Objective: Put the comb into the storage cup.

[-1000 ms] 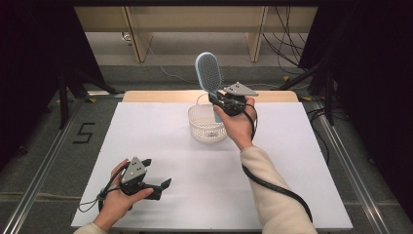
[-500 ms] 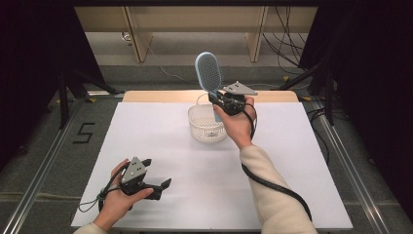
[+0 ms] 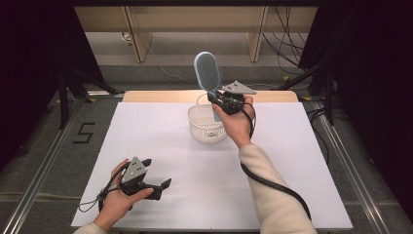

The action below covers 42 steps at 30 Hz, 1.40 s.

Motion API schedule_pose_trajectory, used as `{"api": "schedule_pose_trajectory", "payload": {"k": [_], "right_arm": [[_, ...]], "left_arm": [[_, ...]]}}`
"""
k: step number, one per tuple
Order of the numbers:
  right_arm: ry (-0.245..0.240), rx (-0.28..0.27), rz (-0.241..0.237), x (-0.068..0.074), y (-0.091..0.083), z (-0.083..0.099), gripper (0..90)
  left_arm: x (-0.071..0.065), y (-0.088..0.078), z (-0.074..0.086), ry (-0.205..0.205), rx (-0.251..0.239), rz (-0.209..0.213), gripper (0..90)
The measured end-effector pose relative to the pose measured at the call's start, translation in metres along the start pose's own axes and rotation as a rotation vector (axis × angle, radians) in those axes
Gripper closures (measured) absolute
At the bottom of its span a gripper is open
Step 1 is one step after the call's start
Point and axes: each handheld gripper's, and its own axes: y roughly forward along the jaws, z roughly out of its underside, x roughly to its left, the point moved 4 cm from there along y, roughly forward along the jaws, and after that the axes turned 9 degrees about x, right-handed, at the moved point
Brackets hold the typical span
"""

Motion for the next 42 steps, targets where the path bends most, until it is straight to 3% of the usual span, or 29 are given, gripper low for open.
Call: {"api": "schedule_pose_trajectory", "payload": {"k": [42], "right_arm": [[-0.010, 0.004, -0.003, -0.001, 0.012, 0.003, 70.4]], "left_arm": [[0.000, 0.000, 0.000, 0.002, 0.001, 0.002, 0.3]]}}
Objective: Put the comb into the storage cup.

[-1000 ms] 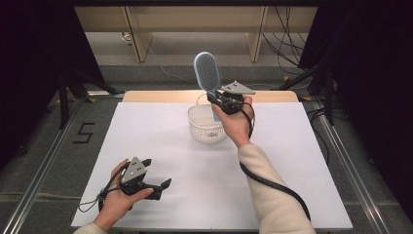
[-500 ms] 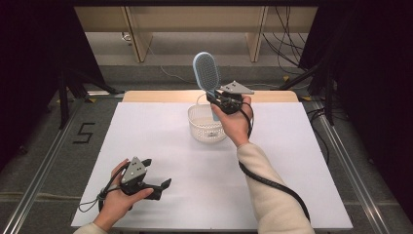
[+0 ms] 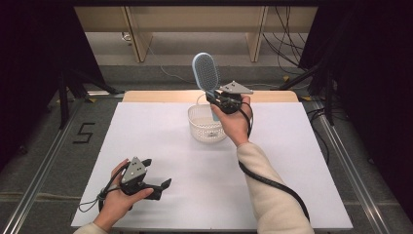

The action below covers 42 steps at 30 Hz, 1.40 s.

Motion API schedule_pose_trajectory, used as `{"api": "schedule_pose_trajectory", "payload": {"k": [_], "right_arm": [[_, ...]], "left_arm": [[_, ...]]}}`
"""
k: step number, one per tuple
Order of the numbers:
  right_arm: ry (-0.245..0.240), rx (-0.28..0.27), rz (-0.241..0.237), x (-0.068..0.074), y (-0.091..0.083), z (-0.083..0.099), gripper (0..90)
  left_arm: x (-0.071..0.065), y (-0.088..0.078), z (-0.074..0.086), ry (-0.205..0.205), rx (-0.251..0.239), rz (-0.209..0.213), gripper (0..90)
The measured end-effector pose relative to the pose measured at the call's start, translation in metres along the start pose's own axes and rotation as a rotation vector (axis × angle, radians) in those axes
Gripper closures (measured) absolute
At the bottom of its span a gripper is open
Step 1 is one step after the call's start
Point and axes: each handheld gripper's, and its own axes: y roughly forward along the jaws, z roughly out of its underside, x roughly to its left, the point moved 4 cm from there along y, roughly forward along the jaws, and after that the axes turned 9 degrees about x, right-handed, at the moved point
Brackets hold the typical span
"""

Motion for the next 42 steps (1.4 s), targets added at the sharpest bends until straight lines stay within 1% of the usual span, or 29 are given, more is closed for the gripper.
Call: {"api": "schedule_pose_trajectory", "payload": {"k": [20, 42], "right_arm": [[0.005, 0.011, 0.005, -0.0019, 0.0045, 0.0032, 70.4], [-0.004, 0.023, 0.012, -0.0022, 0.0082, 0.0066, 70.4]], "left_arm": [[-0.0001, 0.0000, 0.0000, 0.001, 0.000, 0.000, 0.3], [-0.0001, 0.0000, 0.0000, 0.001, 0.000, 0.000, 0.3]]}}
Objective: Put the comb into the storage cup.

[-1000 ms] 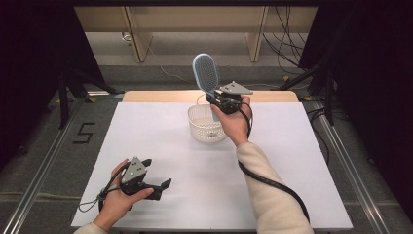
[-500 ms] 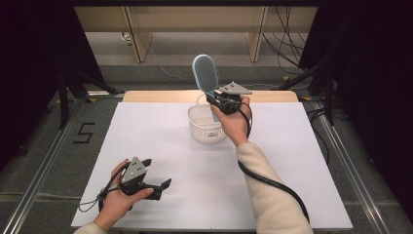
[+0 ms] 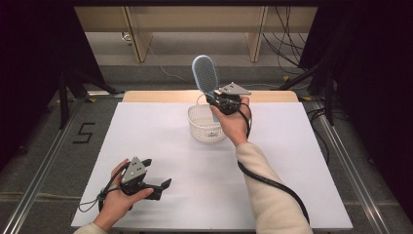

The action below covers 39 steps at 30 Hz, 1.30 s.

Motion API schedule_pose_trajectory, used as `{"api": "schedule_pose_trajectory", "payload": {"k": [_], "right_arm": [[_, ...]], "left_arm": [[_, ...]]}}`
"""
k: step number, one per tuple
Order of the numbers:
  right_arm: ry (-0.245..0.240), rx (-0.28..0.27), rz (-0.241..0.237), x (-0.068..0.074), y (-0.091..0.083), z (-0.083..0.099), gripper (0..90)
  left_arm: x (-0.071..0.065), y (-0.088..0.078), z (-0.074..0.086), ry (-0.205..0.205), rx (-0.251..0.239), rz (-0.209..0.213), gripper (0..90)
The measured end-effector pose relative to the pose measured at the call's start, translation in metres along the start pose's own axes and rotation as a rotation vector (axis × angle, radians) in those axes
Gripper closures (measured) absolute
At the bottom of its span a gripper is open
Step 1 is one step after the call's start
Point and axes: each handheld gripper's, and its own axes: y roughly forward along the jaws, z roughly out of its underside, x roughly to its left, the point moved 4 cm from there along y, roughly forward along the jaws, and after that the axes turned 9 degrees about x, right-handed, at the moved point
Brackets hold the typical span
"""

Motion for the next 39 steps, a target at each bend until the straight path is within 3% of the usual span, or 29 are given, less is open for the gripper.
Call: {"api": "schedule_pose_trajectory", "payload": {"k": [39], "right_arm": [[-0.025, 0.008, -0.005, 0.0033, 0.0059, 0.0078, 70.4]], "left_arm": [[0.0000, 0.0000, 0.0001, 0.001, 0.001, 0.001, 0.2]]}}
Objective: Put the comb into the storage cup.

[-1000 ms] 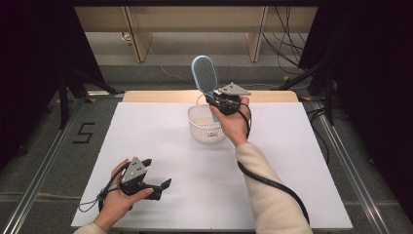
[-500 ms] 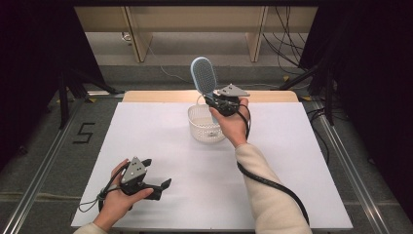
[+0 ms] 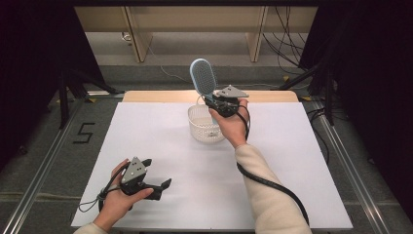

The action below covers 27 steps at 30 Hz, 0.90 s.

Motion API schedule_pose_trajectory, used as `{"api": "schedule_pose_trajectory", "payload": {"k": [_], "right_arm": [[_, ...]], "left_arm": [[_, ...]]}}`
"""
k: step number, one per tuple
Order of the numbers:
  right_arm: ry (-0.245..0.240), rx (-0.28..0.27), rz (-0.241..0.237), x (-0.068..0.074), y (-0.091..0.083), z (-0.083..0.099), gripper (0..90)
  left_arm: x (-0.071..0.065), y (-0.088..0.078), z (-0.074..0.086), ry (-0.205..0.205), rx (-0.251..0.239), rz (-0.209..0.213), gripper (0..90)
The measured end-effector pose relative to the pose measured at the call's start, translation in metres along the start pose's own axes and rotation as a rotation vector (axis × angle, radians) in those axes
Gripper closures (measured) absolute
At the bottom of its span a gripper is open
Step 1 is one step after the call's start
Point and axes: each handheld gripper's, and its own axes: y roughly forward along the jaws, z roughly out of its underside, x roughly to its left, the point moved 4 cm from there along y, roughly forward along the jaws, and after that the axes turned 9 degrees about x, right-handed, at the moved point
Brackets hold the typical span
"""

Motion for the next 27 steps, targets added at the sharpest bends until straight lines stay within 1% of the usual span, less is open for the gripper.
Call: {"api": "schedule_pose_trajectory", "payload": {"k": [27], "right_arm": [[-0.007, 0.015, -0.006, 0.0005, 0.0042, 0.0060, 70.4]], "left_arm": [[-0.0001, 0.0000, 0.0000, 0.000, -0.001, 0.000, 0.3]]}}
